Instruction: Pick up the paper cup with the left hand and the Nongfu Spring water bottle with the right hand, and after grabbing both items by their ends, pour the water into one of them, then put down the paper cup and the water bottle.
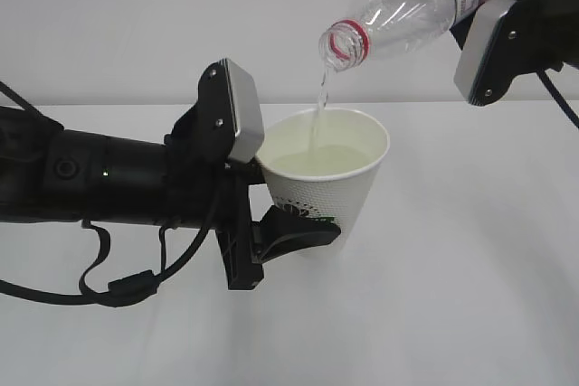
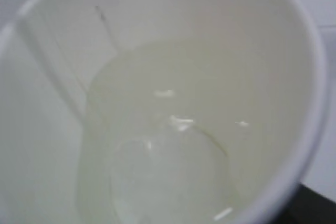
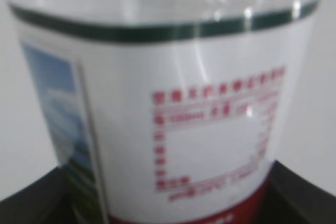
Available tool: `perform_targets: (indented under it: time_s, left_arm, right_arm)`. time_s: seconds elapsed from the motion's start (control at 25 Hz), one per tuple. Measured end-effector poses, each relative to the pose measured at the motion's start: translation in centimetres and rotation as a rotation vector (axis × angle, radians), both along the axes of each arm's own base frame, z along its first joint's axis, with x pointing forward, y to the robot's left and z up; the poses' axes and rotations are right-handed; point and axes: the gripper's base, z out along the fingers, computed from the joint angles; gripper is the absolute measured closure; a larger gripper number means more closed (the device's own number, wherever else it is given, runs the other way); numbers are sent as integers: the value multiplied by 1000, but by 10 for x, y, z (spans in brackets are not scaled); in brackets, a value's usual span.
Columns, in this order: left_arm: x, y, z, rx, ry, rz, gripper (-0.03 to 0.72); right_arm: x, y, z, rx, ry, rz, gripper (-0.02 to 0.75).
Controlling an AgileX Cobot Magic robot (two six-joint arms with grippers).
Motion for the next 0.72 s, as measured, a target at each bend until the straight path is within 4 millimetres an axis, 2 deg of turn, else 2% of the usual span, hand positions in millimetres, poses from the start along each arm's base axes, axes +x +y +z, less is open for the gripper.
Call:
perform_targets:
  time_s: [0.72]
  left_arm:
    - [0,0,0,3,0,2,207]
  right_arm:
    - [0,0,0,15,10,2,216]
